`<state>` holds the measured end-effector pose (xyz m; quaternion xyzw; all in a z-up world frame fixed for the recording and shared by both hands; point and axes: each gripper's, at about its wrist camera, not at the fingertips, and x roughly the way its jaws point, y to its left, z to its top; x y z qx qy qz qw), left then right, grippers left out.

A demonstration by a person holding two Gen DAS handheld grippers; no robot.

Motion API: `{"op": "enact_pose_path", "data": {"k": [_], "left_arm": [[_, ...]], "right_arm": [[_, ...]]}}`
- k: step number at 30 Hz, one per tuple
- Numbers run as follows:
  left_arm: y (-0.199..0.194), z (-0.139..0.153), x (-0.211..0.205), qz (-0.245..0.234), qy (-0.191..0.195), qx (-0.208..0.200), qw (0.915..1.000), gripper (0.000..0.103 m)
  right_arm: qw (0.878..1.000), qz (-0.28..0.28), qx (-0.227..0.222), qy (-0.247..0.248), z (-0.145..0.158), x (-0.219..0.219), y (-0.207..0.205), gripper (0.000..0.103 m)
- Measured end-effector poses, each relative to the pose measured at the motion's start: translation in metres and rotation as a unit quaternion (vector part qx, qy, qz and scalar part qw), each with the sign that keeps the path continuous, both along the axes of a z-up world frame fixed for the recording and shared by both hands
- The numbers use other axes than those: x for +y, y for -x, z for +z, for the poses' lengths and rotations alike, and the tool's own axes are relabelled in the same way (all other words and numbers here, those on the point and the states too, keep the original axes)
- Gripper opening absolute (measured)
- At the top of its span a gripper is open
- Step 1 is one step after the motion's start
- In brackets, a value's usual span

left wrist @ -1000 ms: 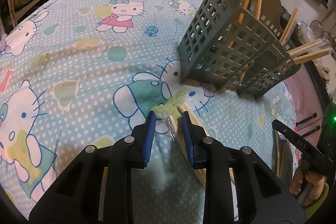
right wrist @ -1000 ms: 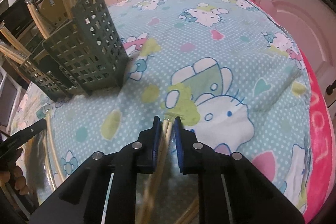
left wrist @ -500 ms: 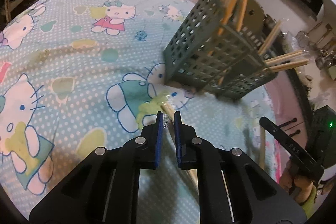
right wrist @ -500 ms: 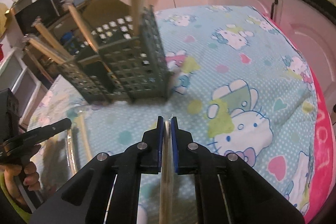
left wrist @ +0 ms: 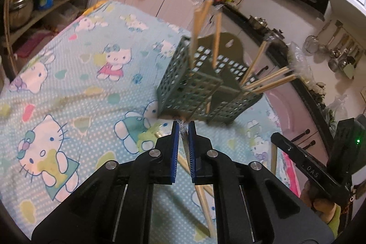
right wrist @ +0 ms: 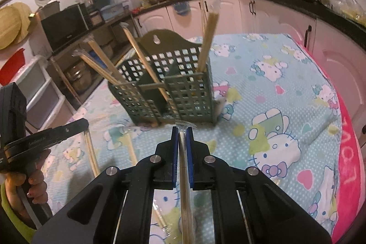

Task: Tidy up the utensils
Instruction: 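Lift the left gripper's chopstick over the caddy while the right gripper carries its chopstick there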

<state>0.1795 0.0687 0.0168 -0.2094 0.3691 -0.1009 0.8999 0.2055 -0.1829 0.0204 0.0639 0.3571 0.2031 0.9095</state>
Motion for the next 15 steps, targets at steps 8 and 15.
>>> {"op": "enact_pose_path", "data": {"k": [8, 15], "left_arm": [[0.015, 0.025, -0.008, -0.013, -0.006, -0.033, 0.9994, 0.003], [0.024, 0.041, -0.018, -0.025, -0.014, -0.054, 0.9981, 0.003]], "right_arm": [[0.999, -0.003, -0.028, -0.020, 0.018, -0.003, 0.021, 0.007], [0.999, -0.003, -0.045, -0.031, 0.031, -0.006, 0.035, 0.007]]}}
